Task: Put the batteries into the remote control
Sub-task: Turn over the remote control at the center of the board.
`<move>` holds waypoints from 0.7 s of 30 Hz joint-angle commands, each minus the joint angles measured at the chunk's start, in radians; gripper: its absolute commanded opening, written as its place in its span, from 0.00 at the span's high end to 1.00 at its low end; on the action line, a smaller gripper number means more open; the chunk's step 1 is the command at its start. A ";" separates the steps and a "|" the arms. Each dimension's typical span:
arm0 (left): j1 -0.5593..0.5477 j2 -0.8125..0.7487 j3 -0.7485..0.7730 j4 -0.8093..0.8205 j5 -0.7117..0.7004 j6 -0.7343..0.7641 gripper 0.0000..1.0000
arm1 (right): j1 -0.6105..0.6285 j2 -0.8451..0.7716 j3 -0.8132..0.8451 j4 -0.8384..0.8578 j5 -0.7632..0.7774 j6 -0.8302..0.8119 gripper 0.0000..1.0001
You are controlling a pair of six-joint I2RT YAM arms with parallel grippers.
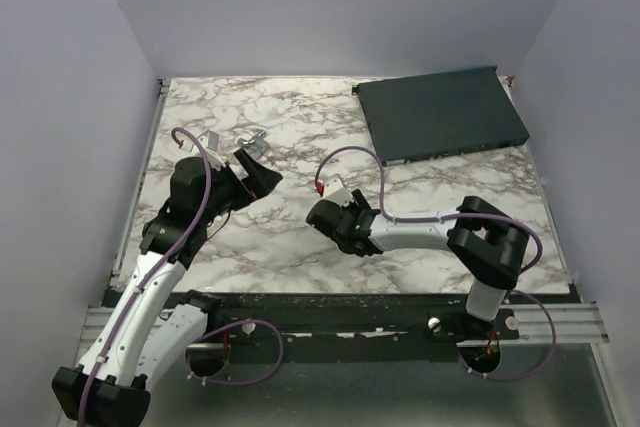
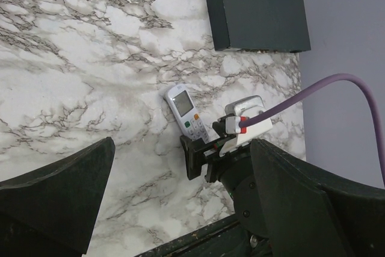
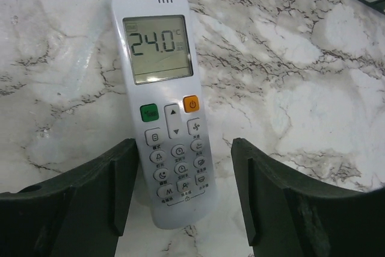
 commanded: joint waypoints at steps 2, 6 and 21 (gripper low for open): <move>0.009 -0.015 -0.016 0.012 0.021 -0.008 0.01 | 0.015 -0.015 -0.034 0.018 -0.124 0.001 0.24; 0.010 -0.016 -0.015 0.002 0.013 -0.005 0.01 | 0.014 -0.073 -0.065 0.086 -0.196 -0.001 0.21; 0.012 -0.039 -0.027 0.008 -0.037 0.028 0.01 | -0.150 -0.478 -0.177 0.240 -0.397 0.046 0.00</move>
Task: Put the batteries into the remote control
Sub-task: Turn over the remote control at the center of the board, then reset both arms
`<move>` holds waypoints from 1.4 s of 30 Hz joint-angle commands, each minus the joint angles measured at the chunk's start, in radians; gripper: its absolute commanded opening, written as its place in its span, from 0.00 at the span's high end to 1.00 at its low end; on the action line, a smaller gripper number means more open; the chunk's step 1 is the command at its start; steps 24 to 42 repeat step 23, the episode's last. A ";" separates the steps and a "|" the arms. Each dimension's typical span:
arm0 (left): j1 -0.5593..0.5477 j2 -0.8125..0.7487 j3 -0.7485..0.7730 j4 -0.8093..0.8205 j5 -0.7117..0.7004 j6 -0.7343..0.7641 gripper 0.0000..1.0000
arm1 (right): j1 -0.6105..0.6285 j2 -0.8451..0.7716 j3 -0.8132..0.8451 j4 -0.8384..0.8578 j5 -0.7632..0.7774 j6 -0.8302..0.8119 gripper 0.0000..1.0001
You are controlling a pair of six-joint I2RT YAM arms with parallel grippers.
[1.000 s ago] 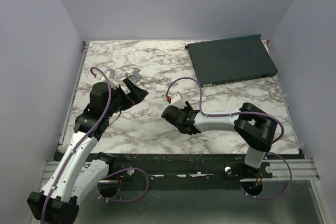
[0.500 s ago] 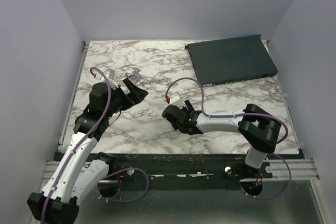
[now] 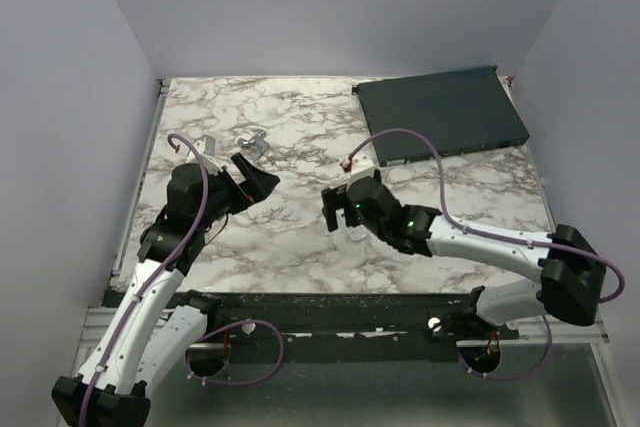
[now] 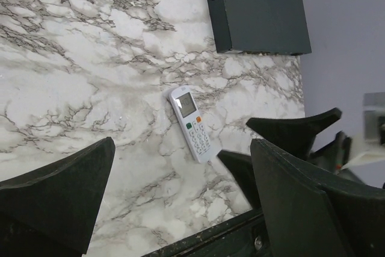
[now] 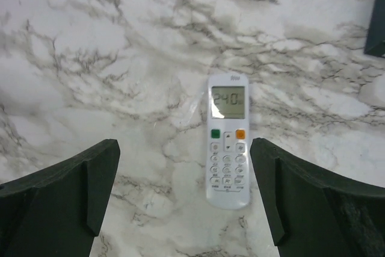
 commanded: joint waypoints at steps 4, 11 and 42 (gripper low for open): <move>0.006 0.020 0.000 0.005 -0.042 0.029 0.01 | -0.331 -0.263 -0.205 0.143 -0.229 0.076 0.00; 0.008 -0.005 -0.036 0.050 -0.039 0.041 0.01 | -0.488 -0.389 -0.403 0.275 -0.317 0.099 0.00; 0.007 0.003 -0.033 0.077 -0.033 0.053 0.01 | -0.493 -0.404 -0.485 0.375 -0.339 0.107 0.00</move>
